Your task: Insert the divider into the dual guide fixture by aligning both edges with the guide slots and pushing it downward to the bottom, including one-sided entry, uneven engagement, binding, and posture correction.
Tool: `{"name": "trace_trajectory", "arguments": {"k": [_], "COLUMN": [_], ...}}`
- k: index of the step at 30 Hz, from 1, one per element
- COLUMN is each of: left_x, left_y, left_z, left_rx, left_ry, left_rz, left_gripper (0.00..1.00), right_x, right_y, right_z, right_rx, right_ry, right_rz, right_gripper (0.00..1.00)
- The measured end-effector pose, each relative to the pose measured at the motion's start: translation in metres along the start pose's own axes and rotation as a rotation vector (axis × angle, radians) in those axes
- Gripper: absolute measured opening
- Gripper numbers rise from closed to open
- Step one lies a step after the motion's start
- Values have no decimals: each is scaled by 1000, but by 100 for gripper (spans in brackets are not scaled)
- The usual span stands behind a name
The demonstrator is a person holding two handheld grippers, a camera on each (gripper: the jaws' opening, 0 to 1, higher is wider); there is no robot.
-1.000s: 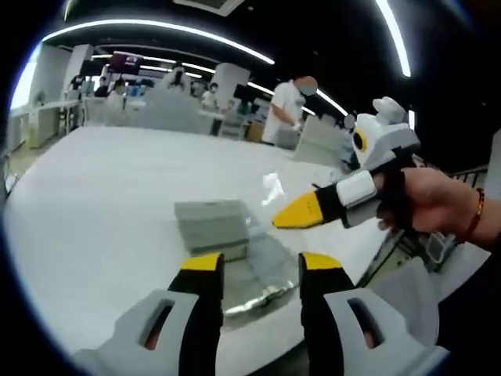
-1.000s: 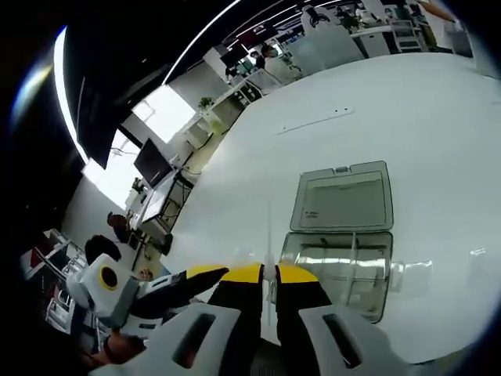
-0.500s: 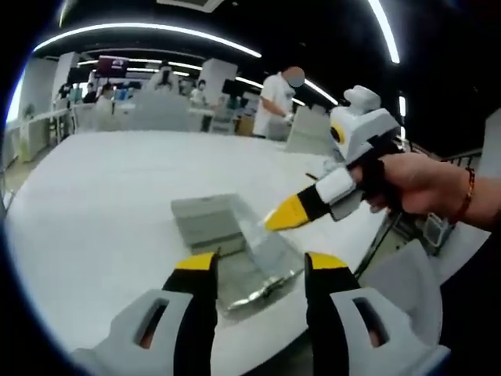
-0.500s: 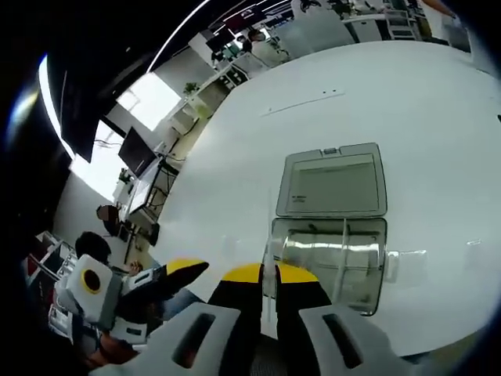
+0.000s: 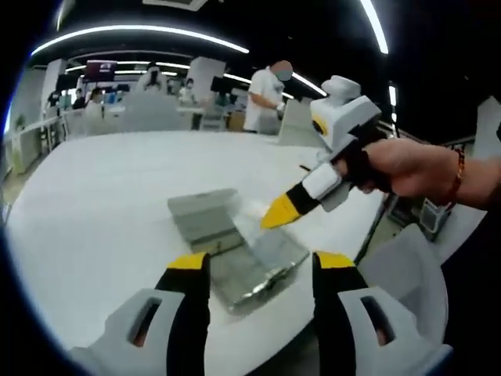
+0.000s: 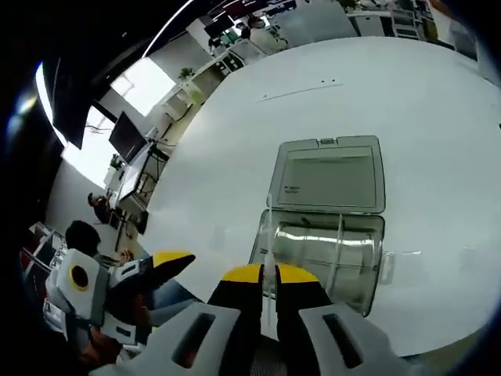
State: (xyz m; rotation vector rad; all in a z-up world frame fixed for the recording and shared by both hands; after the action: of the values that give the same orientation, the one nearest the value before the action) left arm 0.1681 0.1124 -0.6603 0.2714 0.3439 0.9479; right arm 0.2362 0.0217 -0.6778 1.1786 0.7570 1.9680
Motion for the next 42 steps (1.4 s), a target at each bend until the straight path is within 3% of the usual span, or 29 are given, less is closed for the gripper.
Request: {"name": "trace_trajectory", "arguments": {"k": [7, 20, 28, 42], "left_x": [1, 12, 16, 17], "left_y": [0, 4, 6, 6], "left_z": [-4, -5, -7, -9], "left_rx": [34, 50, 56, 65], "left_ry": [-59, -99, -89, -98], "left_rz": [-18, -23, -22, -20], "left_gripper": [59, 71, 71, 75], "right_x": [-3, -5, -9, -13], "right_y": [-5, -12, -13, -18], "right_z": [2, 1, -3, 5], "right_rx": [30, 83, 139, 167], "right_ry": [-23, -24, -23, -38], "right_rz": [-8, -48, -66, -76], "right_gripper": [0, 0, 0, 0]}}
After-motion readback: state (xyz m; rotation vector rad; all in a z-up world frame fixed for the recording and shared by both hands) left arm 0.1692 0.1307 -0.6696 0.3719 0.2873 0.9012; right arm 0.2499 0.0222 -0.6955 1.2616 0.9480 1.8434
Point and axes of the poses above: the point that each gripper's makers call its tool centre point, and the gripper's own axes: y roughly backward along the fingers, x roughly to its left, z roughly out of its top, the point moved 4 cm from there along y, roughly backward along the fingers, and after that the axes turned 4 degrees about -y, right-handed, at the moved point
